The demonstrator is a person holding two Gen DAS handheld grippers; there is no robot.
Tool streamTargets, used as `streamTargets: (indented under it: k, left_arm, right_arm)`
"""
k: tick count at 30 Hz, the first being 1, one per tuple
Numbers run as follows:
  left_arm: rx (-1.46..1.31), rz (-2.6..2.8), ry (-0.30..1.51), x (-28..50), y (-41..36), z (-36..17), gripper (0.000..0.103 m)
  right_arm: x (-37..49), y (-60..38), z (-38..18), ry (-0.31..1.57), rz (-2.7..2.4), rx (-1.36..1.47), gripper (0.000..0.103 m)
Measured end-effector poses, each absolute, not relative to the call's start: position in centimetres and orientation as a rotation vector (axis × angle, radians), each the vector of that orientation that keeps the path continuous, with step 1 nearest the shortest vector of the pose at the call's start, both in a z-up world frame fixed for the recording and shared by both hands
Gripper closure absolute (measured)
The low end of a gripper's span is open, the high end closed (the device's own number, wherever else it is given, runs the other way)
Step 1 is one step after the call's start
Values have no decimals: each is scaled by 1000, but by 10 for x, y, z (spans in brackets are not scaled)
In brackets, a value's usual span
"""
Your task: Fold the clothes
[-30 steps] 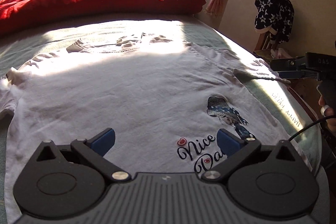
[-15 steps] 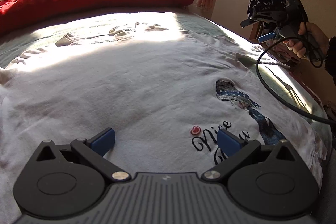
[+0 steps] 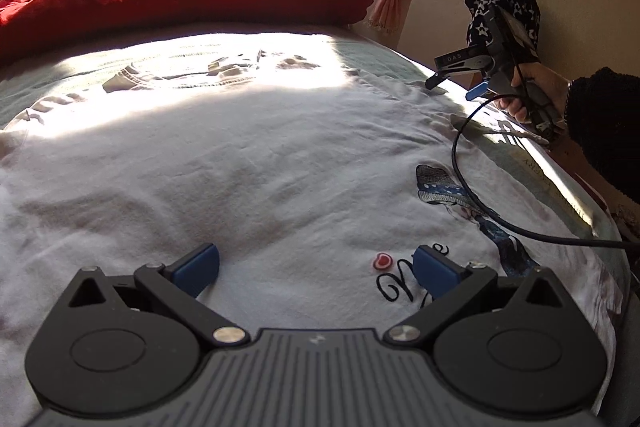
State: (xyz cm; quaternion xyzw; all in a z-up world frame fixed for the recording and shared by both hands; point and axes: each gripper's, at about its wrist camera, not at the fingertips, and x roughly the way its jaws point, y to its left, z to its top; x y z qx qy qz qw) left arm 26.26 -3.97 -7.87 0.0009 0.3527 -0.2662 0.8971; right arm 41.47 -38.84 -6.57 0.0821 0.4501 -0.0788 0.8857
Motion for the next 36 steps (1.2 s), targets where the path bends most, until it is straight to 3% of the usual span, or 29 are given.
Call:
streamTargets:
  k: [5,10,14,18,26,32,36]
  left_arm:
    - [16,-549,729,260,-40,-78,1]
    - [18,-554,728,261,-38,-78,1]
    - [21,-555,727,261,-38,-78,1]
    - [30,-552,725,260,-40,-79,1]
    - [63,-537,724,256,-42,-78,1]
    - [-1,-527,727,261,-30,-74,1]
    - [-43,-517,731,267,-22,-77,1]
  right_arm:
    - [398,-352,-39,957,-62,119,0]
    - [405,-329,-65,1034,-95,12,0]
    - [409,-341,-69,990,-137,126,0]
    - [381,-339,-45,948,-52,165,0]
    - [316,-332,-64,1034,7,34,0]
    - [298,-373,-22,965,-75,30,0]
    - [318,-422,-15,917,-139,185,0]
